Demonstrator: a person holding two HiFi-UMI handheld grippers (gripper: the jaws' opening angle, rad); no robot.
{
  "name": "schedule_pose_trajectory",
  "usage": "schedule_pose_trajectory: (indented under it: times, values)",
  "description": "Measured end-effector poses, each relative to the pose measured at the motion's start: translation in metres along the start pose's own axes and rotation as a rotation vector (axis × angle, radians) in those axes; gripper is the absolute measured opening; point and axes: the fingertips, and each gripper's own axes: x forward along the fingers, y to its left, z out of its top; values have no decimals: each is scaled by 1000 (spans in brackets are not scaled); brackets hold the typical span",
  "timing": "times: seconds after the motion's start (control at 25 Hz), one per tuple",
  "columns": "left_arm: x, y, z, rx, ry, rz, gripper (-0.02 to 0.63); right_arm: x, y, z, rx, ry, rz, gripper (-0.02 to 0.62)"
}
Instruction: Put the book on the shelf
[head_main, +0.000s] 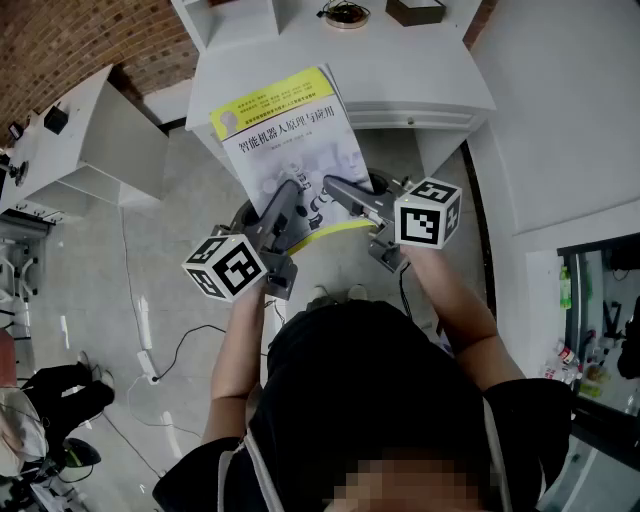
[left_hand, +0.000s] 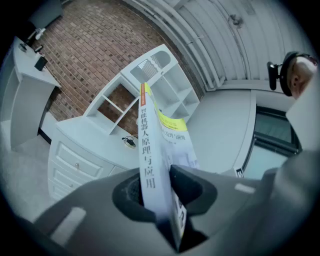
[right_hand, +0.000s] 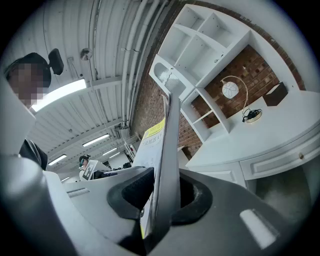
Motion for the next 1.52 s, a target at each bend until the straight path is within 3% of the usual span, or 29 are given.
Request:
schedule_pose_trajectory:
  times: [0.48, 1.52]
  values:
    - [2, 2, -1, -7, 8, 6, 92, 1, -3, 0, 25, -3, -9, 75]
    - [3, 0, -2, 0, -24, 46, 92, 1, -7, 1, -21, 26, -22, 86]
